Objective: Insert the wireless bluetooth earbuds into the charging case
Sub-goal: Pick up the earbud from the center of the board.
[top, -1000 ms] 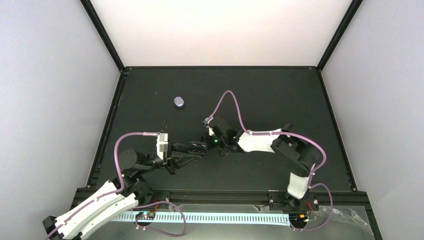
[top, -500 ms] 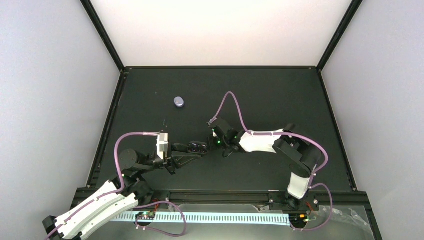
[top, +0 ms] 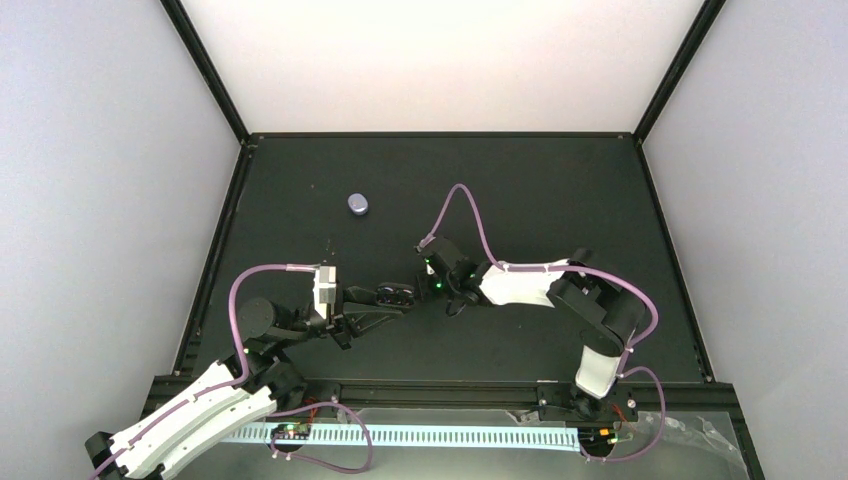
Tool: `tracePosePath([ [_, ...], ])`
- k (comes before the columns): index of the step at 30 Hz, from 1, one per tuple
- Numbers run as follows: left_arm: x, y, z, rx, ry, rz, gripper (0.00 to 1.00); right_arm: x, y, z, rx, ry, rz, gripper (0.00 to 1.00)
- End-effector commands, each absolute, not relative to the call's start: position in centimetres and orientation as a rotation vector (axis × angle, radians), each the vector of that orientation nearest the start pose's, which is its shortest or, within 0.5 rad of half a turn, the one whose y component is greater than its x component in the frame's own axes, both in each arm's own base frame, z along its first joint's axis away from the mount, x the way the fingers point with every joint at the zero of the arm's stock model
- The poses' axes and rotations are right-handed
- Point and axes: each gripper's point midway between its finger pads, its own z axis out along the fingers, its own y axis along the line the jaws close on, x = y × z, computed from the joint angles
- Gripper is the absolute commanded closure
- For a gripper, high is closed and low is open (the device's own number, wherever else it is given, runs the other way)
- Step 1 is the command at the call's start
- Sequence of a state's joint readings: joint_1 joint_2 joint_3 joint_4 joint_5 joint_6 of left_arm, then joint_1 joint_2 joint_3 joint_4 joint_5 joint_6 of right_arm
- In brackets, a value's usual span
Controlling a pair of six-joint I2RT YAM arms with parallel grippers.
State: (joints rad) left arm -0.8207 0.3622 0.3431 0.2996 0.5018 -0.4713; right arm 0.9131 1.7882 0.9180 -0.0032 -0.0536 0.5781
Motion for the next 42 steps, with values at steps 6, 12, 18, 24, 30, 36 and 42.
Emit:
tracePosePath([
  [6,9.9,-22.9,32.5,0.714,1.277,-1.4,0.99,26.2,35.2,4.9,-0.471,2.483,0.712,0.79],
  [12,9.9,-23.0,32.4,0.715,1.278,-1.404,0.98,26.1,35.3,4.7,-0.475,2.485,0.716,0.85],
  [18,9.9,-23.0,32.4,0.714,1.278,-1.403,0.98,26.1,35.5,4.5,-0.484,2.49,0.725,0.89],
  [24,9.9,-23.0,32.3,0.711,1.282,-1.404,0.98,26.1,35.5,4.3,-0.486,2.492,0.725,0.95],
  [30,9.8,-22.9,32.4,0.713,1.276,-1.404,0.98,26.1,35.1,6.0,-0.464,2.434,0.763,0.99],
  [36,9.7,-22.9,32.6,0.716,1.267,-1.404,0.98,26.5,32.2,10.1,-0.422,2.351,0.769,0.99],
  [42,9.4,-22.9,33.0,0.733,1.236,-1.408,0.99,24.0,27.9,18.2,-0.554,2.174,0.715,0.99],
])
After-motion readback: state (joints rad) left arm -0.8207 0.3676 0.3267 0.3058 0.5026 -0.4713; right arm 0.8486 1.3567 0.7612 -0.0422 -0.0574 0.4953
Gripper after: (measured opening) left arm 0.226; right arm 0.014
